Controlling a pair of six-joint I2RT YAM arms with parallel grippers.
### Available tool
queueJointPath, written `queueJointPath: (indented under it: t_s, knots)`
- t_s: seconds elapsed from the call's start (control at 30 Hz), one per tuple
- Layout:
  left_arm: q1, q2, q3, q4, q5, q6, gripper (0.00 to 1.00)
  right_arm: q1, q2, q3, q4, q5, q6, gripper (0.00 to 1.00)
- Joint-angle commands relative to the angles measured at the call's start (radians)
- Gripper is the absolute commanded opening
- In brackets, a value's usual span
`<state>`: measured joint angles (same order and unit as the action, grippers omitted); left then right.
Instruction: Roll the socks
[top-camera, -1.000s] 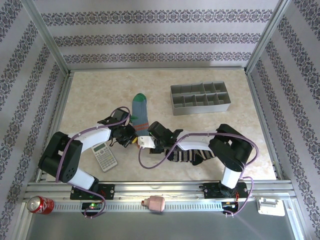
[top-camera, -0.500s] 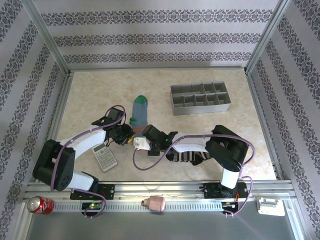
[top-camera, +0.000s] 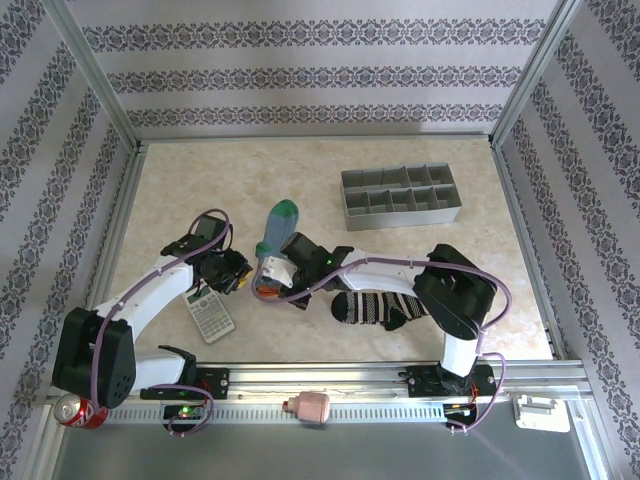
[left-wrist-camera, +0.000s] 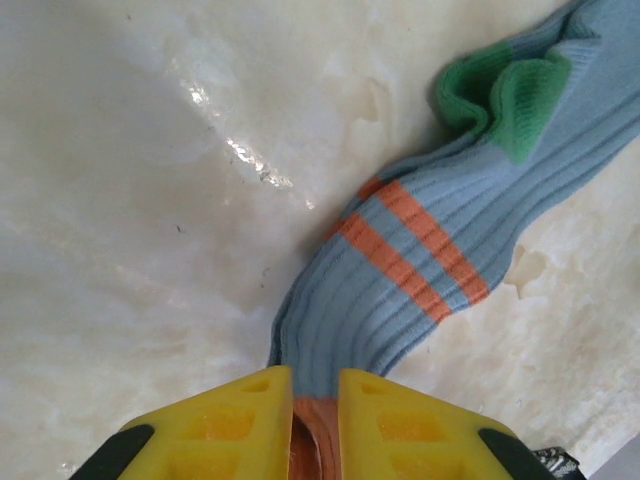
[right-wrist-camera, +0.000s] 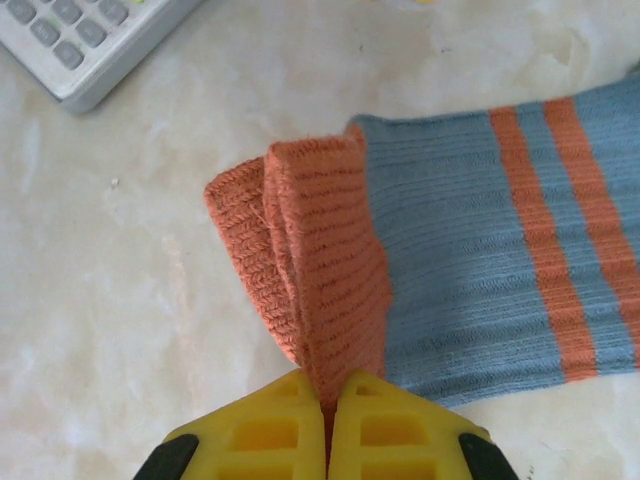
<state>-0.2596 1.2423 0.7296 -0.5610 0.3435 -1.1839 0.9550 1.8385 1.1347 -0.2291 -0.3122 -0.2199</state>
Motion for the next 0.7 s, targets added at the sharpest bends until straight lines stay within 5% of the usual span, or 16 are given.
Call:
queueJointPath:
  t_s: [0.0,0.3,0.53,0.67]
  knots:
    - [0.006,-0.061,-0.019,-0.051,0.008,-0.028,0.17,-0.027,0.043,0.061,-0.083,-0.123,0.085,0.0]
    - [0.003,-0.126,-0.102,0.057,0.084,-0.123,0.17,-0.105,0.2,0.262,-0.222,-0.277,0.204,0.0]
    - [-0.022,-0.096,-0.176,0.289,0.12,-0.243,0.18,-0.132,0.281,0.357,-0.282,-0.33,0.254,0.0]
    - [-0.038,-0.035,-0.194,0.427,0.123,-0.31,0.33,-0.134,0.303,0.377,-0.27,-0.34,0.266,0.0]
